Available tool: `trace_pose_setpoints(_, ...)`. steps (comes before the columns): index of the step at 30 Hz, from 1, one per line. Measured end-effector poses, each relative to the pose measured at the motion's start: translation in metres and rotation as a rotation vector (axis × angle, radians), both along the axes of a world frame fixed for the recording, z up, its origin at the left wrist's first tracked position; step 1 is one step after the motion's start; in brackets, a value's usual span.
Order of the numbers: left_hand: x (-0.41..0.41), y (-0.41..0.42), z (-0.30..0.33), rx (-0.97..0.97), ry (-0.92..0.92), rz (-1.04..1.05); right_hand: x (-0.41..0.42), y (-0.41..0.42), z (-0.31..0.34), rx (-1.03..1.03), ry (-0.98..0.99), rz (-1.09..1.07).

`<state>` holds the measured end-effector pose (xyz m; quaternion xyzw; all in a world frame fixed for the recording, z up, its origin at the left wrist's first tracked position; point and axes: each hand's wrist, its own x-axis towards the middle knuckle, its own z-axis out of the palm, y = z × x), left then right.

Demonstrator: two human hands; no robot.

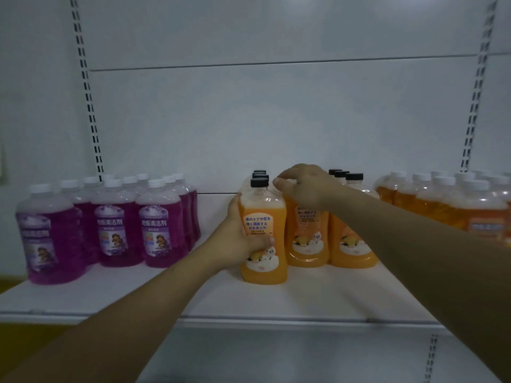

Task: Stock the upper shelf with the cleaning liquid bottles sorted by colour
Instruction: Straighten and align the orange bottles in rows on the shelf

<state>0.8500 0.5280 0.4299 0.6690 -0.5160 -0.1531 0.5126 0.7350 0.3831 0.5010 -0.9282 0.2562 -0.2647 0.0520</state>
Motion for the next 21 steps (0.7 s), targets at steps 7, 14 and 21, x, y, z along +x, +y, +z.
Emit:
trace_pose_setpoints(7, -0.003, 0.001, 0.009, 0.009, 0.015, 0.029, -0.002, -0.002, -0.001, 0.034, -0.094, -0.034)
trace_pose_setpoints(14, -0.006, -0.006, 0.002, -0.049, 0.069, 0.056, -0.001, -0.001, 0.003, 0.007, 0.018, -0.018)
trace_pose_setpoints(21, 0.001, -0.006, 0.027, -0.038, 0.061, 0.065, -0.002, -0.008, 0.010, 0.124, -0.108, -0.012)
